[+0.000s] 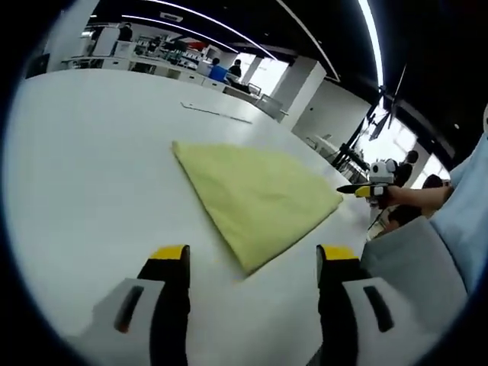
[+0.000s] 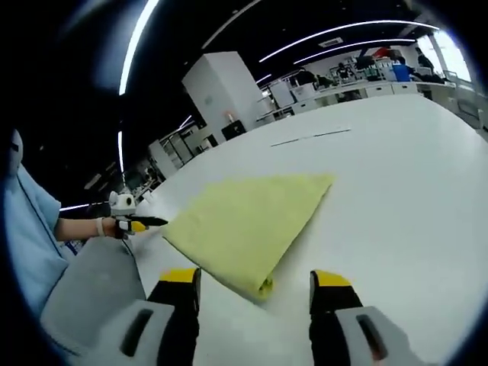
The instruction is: Fold the garment on the visible template until the final outline fits inside the template.
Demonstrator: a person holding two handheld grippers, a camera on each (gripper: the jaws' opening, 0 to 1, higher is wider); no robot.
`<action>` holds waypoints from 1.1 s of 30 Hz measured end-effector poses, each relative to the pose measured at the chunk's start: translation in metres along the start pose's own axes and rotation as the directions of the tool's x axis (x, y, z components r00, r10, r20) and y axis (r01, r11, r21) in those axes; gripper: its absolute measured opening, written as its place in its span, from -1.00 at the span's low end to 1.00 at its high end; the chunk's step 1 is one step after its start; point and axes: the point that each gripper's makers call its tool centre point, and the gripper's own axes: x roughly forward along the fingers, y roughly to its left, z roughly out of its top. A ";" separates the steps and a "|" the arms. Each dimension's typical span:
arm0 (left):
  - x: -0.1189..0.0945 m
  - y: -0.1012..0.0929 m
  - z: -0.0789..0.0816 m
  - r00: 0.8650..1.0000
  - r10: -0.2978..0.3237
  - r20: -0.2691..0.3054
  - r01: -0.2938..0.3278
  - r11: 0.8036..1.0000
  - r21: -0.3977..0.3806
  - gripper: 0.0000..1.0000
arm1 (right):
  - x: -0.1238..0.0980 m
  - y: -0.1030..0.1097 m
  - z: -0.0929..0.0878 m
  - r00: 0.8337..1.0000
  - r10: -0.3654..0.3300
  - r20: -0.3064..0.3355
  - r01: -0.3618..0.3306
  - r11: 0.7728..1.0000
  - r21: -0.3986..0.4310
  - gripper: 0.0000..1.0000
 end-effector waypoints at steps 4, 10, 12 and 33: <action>0.001 -0.002 0.003 1.000 0.008 0.009 -0.008 1.000 -0.002 0.72 | -0.003 0.003 0.002 1.000 -0.018 0.016 0.018 1.000 -0.014 0.57; 0.001 -0.002 0.005 1.000 0.019 0.021 -0.019 1.000 0.005 0.98 | -0.002 0.010 0.003 0.999 -0.026 0.045 0.027 0.999 -0.018 0.91; 0.001 -0.002 0.006 1.000 0.024 0.020 -0.024 1.000 0.011 0.98 | -0.001 0.017 0.004 0.998 -0.029 0.051 0.030 0.999 -0.026 1.00; -0.004 -0.007 0.020 0.989 0.103 0.103 -0.109 0.993 0.053 0.98 | 0.011 0.036 -0.001 0.999 0.005 0.046 -0.002 0.998 -0.061 1.00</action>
